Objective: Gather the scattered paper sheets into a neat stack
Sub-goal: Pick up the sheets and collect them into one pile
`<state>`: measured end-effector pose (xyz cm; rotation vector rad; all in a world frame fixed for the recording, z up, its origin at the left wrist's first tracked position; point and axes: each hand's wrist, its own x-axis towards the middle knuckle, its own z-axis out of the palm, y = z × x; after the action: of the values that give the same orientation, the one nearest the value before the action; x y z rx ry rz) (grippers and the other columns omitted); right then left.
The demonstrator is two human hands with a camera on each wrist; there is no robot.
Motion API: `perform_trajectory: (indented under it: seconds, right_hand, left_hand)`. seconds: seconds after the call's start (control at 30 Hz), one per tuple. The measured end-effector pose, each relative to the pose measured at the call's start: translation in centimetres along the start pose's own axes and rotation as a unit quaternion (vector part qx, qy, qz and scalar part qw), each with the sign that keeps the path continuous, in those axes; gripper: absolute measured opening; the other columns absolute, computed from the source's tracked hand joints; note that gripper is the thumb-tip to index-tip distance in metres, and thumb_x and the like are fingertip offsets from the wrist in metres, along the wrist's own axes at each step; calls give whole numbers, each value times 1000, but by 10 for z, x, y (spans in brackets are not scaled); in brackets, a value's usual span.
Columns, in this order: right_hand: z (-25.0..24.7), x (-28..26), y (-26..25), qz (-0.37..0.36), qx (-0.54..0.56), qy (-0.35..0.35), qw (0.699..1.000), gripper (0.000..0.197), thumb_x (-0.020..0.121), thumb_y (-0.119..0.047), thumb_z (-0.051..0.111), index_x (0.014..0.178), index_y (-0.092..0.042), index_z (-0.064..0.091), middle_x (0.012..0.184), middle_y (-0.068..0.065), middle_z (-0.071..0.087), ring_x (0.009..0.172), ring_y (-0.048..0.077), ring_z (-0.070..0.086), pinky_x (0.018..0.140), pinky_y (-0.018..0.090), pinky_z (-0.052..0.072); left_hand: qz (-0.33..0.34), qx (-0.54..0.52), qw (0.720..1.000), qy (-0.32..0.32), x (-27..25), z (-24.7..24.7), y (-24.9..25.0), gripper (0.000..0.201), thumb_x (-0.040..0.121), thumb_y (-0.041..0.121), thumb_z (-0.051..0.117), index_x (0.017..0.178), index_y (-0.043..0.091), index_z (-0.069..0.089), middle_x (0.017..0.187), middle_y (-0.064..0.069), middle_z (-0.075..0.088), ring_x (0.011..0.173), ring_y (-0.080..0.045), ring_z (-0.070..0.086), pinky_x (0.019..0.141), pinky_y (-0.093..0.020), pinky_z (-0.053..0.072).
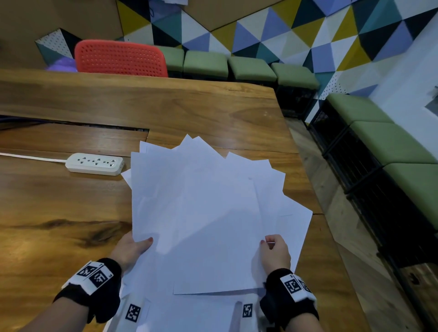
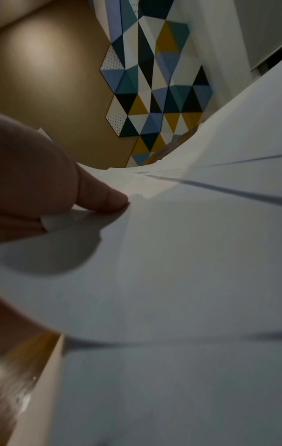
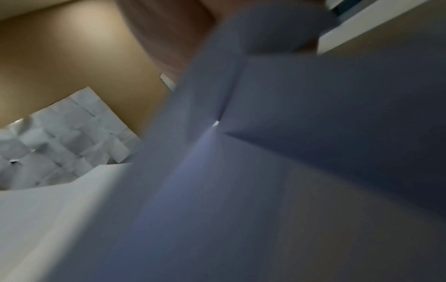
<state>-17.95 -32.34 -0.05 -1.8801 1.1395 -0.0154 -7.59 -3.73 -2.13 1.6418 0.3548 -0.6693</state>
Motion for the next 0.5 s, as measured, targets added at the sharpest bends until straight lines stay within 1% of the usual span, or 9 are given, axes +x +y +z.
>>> perform_trajectory:
  seconds: [0.1, 0.17, 0.2, 0.23, 0.3, 0.33, 0.37, 0.43, 0.5]
  right_hand:
    - [-4, -2, 0, 2, 1, 16, 1000, 11, 93, -15, 48, 83, -12, 52, 74, -1, 53, 84, 26, 51, 73, 27, 37]
    - [-4, -5, 0, -2, -34, -11, 999, 22, 91, -21, 52, 69, -17, 53, 75, 0, 55, 86, 28, 54, 76, 31, 44]
    - [-2, -8, 1, -14, -81, -34, 996, 26, 89, -27, 54, 64, -21, 54, 85, 3, 58, 91, 28, 55, 81, 33, 47]
    - [1, -13, 1, -29, -154, -56, 986, 26, 87, -33, 54, 63, -25, 57, 101, 3, 57, 102, 28, 53, 88, 35, 46]
    - [8, -25, -2, -64, -283, -79, 954, 20, 87, -41, 52, 70, -34, 60, 130, 2, 43, 122, 26, 38, 101, 37, 37]
    - [12, -30, -5, -82, -303, -88, 945, 18, 87, -43, 51, 74, -36, 61, 139, 2, 36, 127, 27, 32, 104, 37, 32]
    - [16, -34, -8, -98, -307, -101, 941, 17, 87, -43, 50, 75, -36, 62, 144, 2, 31, 130, 27, 28, 106, 38, 29]
    - [23, -41, -11, -114, -303, -130, 937, 14, 87, -42, 50, 75, -36, 56, 146, 4, 27, 132, 27, 25, 107, 38, 28]
    - [23, -40, -10, -124, -290, -141, 938, 10, 88, -39, 51, 79, -36, 53, 145, 4, 28, 132, 26, 27, 105, 36, 31]
  left_hand:
    - [0, 9, 1000, 9, -1, 1, 0, 28, 90, 3, 53, 118, 1, 55, 115, -20, 63, 103, -40, 60, 89, -45, 46]
    - [-1, 13, 1000, 11, -2, 0, 1, 26, 90, 5, 53, 117, 3, 56, 115, -20, 63, 102, -39, 60, 88, -44, 47]
    - [-3, 14, 1000, 9, -2, 0, 1, 27, 90, 6, 53, 117, 3, 56, 115, -20, 63, 100, -39, 61, 85, -43, 48]
    - [-6, 14, 1000, 7, -2, 0, 2, 29, 91, 7, 53, 119, 2, 55, 114, -20, 64, 98, -38, 61, 81, -41, 48]
    - [-6, 7, 1000, 6, -4, 0, 4, 31, 91, 9, 53, 121, 2, 55, 112, -19, 65, 95, -37, 62, 77, -39, 49]
    - [-1, -3, 1000, 8, -4, 1, 5, 32, 92, 11, 53, 122, 2, 54, 111, -18, 65, 96, -36, 62, 79, -40, 49]
    - [5, -13, 1000, 11, -5, 0, 6, 32, 92, 16, 53, 122, 5, 54, 111, -16, 64, 97, -35, 62, 83, -42, 49]
    - [19, -20, 1000, 11, -6, 1, 8, 30, 91, 29, 55, 117, 13, 56, 109, -10, 65, 101, -33, 62, 93, -45, 47]
    - [31, -7, 999, 1, -9, 0, 11, 31, 81, 39, 66, 106, 20, 60, 106, -5, 67, 101, -30, 63, 96, -46, 46]
